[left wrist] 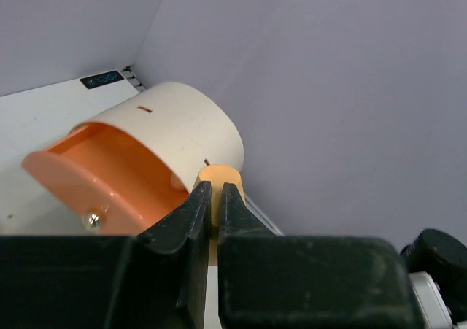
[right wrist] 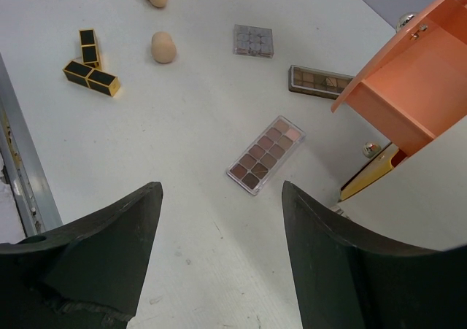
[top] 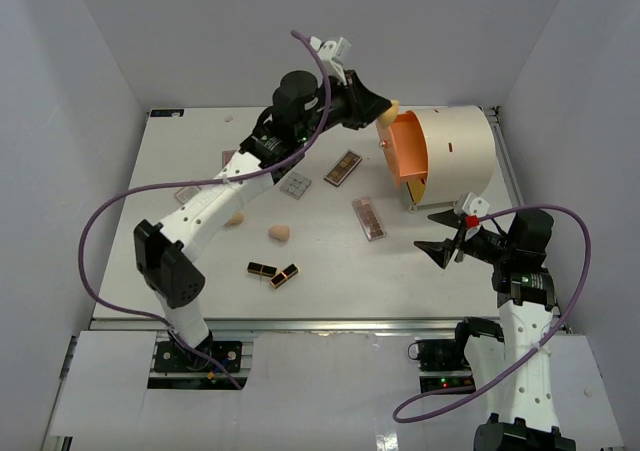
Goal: Organize the makeup
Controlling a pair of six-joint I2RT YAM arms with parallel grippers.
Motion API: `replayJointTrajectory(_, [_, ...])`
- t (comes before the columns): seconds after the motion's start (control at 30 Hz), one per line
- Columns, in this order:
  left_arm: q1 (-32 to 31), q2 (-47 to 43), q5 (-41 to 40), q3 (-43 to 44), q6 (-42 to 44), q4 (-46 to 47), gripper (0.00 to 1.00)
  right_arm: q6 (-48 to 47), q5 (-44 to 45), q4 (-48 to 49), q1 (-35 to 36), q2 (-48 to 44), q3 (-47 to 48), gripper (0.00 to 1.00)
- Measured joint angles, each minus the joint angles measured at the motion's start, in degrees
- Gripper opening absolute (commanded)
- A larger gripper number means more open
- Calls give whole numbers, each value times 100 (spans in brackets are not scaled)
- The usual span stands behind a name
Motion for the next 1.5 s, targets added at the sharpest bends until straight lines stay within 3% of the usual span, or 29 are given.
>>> replayJointTrajectory(0.27, [-123,2017,-140,1486,-164,-177,8,0,14,9,-48,13,-2,73])
replayJointTrajectory(0.4, [-164,2545,-356,1865,-123,-304,10,0,12,11,-79,13,-2,73])
replayJointTrajectory(0.97, [-215,2603,-771,1994,220,-541,55,0,11,13,-120,22,-2,73])
replayJointTrajectory(1.13, [-242,2602,-769,2090,259,-611,61,0,12,13,-160,50,-5,73])
replayJointTrajectory(1.5, [-251,2302,-770,1995,471,-821,62,-204,-209,28,-219,50,-188,77])
